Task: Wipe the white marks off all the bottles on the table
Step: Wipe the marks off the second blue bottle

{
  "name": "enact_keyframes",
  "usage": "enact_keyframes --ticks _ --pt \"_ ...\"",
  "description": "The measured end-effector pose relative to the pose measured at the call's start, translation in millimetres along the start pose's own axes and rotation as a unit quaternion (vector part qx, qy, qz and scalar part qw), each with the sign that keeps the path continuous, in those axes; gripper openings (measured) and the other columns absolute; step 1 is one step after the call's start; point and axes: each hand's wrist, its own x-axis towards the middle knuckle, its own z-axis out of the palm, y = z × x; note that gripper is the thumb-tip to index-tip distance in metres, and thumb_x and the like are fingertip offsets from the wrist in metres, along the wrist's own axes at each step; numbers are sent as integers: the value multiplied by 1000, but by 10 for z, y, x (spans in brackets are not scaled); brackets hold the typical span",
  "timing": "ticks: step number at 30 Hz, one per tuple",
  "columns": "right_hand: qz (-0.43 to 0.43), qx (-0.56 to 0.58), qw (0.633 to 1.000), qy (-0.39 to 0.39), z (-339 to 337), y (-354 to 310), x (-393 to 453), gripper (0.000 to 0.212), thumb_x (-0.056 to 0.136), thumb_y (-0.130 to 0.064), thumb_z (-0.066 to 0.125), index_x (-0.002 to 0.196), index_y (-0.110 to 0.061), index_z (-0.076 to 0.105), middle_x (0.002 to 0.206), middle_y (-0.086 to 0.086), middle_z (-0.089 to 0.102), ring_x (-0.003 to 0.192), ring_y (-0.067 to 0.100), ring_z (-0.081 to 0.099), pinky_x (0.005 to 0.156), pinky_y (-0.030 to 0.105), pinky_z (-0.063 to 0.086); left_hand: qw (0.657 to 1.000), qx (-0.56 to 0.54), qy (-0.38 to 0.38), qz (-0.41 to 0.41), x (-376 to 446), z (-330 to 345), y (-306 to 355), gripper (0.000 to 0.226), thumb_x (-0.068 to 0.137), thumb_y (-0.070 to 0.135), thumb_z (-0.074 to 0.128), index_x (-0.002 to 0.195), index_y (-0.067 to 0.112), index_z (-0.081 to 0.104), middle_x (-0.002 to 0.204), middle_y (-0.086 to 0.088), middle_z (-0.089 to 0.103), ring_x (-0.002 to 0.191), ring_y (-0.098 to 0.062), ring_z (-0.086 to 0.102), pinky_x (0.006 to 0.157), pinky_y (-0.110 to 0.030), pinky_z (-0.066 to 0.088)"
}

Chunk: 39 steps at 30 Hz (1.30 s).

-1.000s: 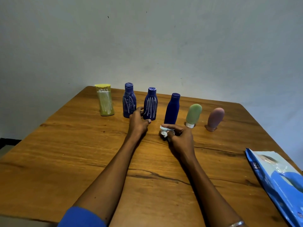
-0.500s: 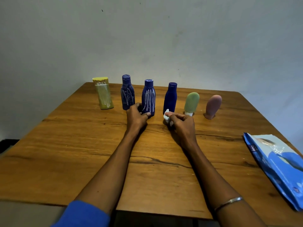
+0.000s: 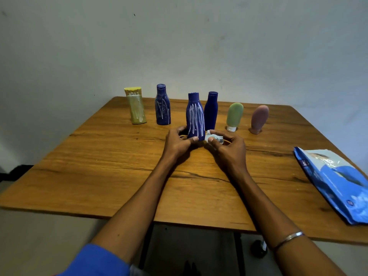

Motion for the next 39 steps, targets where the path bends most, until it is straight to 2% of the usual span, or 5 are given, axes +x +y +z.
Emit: enact_keyframes --ticks 7,15,28,35,39 --pt "-22 -38 998 37 -24 -7 -70 22 87 -27 80 109 -26 79 102 -9 79 98 4 73 85 39 64 998 -26 -45 22 -83 62 4 59 85 6 77 140 6 57 131 -9 68 114 -14 68 89 -19 57" --pt "-49 -40 998 31 20 -18 -77 25 94 -35 72 115 -22 77 107 -6 78 101 6 72 85 39 63 998 -54 -35 -8 -71 113 0 59 86 5 78 141 3 56 128 -11 70 90 4 68 68 -11 55" --pt "-87 -45 989 109 9 -28 -17 24 91 -22 76 116 -20 75 103 -9 76 94 1 72 79 27 63 996 -39 -75 2 -87 110 52 49 85 2 76 133 7 64 124 -8 73 112 -14 69 99 -37 57" --pt "-80 -42 996 -15 33 -43 -96 21 89 -26 80 108 -17 79 100 -5 78 91 7 75 72 35 65 998 -52 -43 -1 -116 59 62 44 91 4 70 134 7 61 121 -2 71 98 -1 68 71 -10 54" --pt "-99 -73 992 1 26 -40 -79 16 87 -28 81 102 -22 81 97 -9 78 92 5 74 79 35 64 997 -60 -40 -8 -104 74 48 42 91 8 72 132 7 64 121 -5 73 110 -14 70 83 -21 58"
